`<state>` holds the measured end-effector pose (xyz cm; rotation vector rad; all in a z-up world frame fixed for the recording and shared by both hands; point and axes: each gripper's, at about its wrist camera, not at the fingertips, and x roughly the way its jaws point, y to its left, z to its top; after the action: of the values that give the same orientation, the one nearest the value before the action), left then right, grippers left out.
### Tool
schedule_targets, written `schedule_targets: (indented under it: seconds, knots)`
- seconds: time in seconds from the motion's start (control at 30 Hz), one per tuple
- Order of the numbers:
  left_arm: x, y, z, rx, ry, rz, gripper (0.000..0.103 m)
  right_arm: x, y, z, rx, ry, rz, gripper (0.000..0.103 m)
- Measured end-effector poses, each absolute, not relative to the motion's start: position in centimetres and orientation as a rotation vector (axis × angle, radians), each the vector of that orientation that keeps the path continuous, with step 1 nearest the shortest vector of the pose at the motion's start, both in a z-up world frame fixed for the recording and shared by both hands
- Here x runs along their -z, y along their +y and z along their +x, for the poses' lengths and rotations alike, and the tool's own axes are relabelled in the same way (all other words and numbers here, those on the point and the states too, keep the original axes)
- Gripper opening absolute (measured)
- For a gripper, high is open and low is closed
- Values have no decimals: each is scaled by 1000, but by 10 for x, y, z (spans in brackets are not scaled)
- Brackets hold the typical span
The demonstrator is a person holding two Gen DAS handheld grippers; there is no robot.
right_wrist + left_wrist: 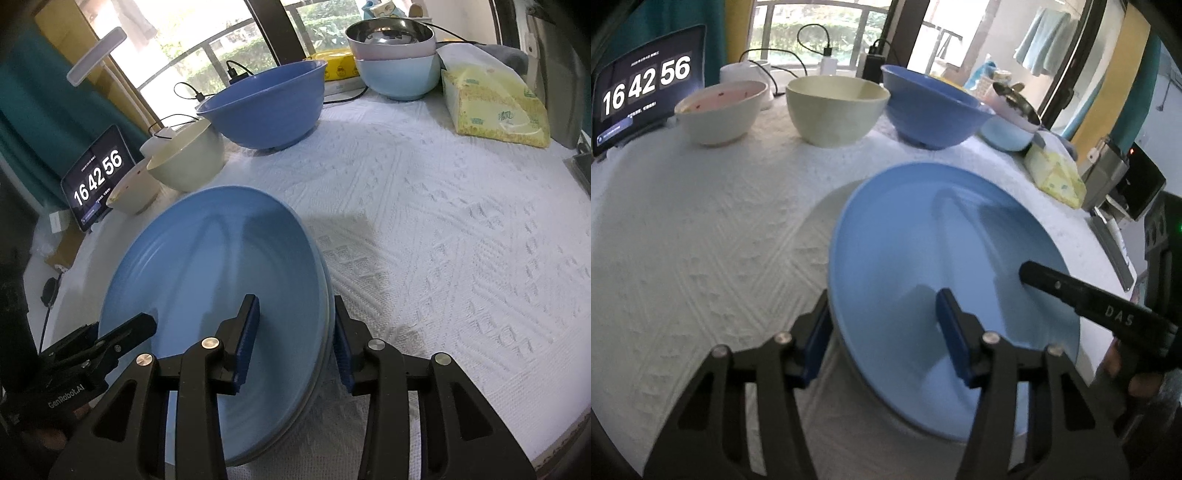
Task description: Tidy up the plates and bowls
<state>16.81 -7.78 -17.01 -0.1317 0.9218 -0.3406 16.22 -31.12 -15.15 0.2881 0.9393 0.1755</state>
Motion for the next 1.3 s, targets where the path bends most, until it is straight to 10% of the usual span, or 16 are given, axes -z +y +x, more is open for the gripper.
schedule_targets:
  seconds: [1.3]
  knots:
    - [168, 23, 164, 220, 893, -284, 51, 134, -216, 179, -245, 956, 148, 40]
